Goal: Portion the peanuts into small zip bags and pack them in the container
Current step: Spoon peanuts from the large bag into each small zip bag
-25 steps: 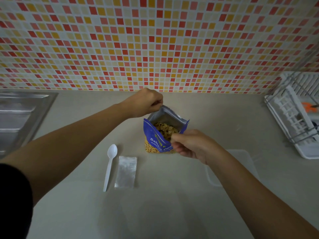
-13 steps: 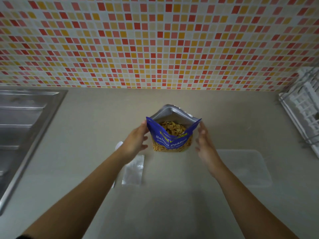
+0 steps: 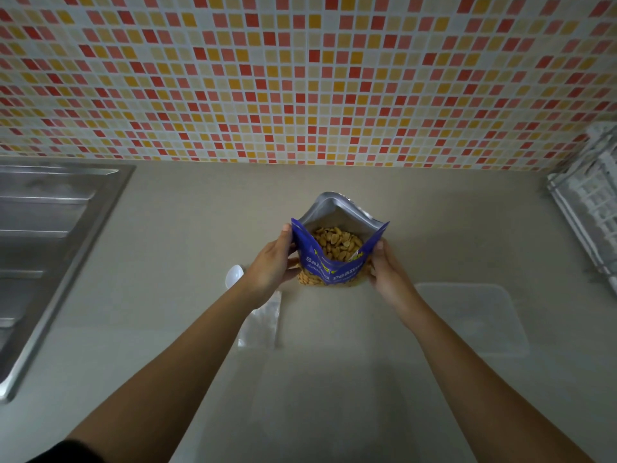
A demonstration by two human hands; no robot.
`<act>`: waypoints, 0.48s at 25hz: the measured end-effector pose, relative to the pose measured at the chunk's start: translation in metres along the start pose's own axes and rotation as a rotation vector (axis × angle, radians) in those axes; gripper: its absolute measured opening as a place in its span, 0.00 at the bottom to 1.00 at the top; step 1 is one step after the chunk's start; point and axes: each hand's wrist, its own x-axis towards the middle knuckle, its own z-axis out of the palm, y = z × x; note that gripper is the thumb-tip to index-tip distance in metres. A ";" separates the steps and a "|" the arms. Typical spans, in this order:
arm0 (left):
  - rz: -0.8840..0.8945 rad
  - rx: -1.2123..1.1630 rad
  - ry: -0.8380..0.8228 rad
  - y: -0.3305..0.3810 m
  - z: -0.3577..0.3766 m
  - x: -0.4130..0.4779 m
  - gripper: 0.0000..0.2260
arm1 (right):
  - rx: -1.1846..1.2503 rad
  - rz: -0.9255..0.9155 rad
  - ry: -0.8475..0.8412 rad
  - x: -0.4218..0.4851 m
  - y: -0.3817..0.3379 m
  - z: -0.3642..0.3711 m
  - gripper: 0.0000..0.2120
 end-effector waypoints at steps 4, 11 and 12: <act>0.001 0.004 0.025 0.000 0.001 -0.002 0.20 | 0.008 -0.058 0.024 -0.001 -0.003 -0.002 0.16; -0.045 0.040 0.044 -0.005 -0.004 -0.002 0.23 | 0.029 -0.097 0.043 -0.002 -0.005 -0.001 0.15; -0.031 0.052 0.050 -0.006 -0.006 -0.003 0.23 | 0.029 -0.117 0.059 -0.003 -0.006 -0.001 0.16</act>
